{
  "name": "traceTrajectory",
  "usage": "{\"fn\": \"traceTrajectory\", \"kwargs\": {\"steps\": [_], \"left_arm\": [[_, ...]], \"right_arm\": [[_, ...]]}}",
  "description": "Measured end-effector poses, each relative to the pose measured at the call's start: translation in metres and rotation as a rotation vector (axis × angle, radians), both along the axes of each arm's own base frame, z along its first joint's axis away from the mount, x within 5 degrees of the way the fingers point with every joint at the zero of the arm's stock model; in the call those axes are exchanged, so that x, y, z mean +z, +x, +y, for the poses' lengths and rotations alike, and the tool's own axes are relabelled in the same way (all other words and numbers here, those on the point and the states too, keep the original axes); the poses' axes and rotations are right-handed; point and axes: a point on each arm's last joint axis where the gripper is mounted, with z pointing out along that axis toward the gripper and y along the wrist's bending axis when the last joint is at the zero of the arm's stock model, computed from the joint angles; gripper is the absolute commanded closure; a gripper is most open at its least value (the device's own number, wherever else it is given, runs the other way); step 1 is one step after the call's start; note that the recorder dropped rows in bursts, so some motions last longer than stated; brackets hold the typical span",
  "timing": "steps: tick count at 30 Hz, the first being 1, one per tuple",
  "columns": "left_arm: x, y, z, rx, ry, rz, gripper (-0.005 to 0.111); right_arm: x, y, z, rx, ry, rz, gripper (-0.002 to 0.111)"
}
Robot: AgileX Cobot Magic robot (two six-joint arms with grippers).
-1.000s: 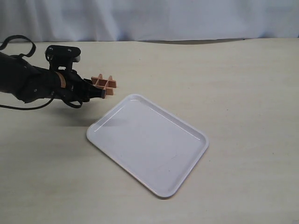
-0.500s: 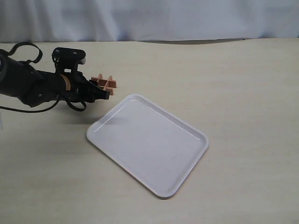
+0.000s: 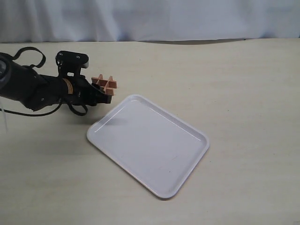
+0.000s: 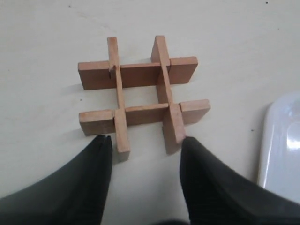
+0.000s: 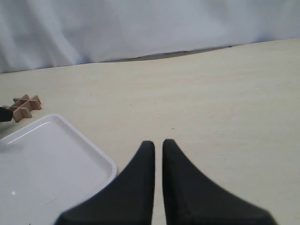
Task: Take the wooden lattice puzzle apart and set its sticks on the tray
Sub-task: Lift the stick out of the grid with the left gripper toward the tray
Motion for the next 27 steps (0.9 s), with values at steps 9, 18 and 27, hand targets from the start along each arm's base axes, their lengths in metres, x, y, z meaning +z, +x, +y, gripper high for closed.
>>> {"fn": "traceTrajectory", "kwargs": {"steps": [9, 18, 27], "left_arm": [[0.000, 0.004, 0.007, 0.026, -0.015, -0.014, 0.062], [-0.009, 0.005, 0.006, 0.020, -0.031, -0.019, 0.072], [-0.011, 0.005, 0.005, -0.018, -0.001, -0.035, 0.107]], "right_arm": [[0.000, 0.000, 0.000, 0.000, 0.000, 0.000, 0.102], [0.000, 0.000, 0.000, 0.000, 0.000, 0.000, 0.102], [0.000, 0.000, 0.000, 0.000, 0.000, 0.000, 0.102]]}}
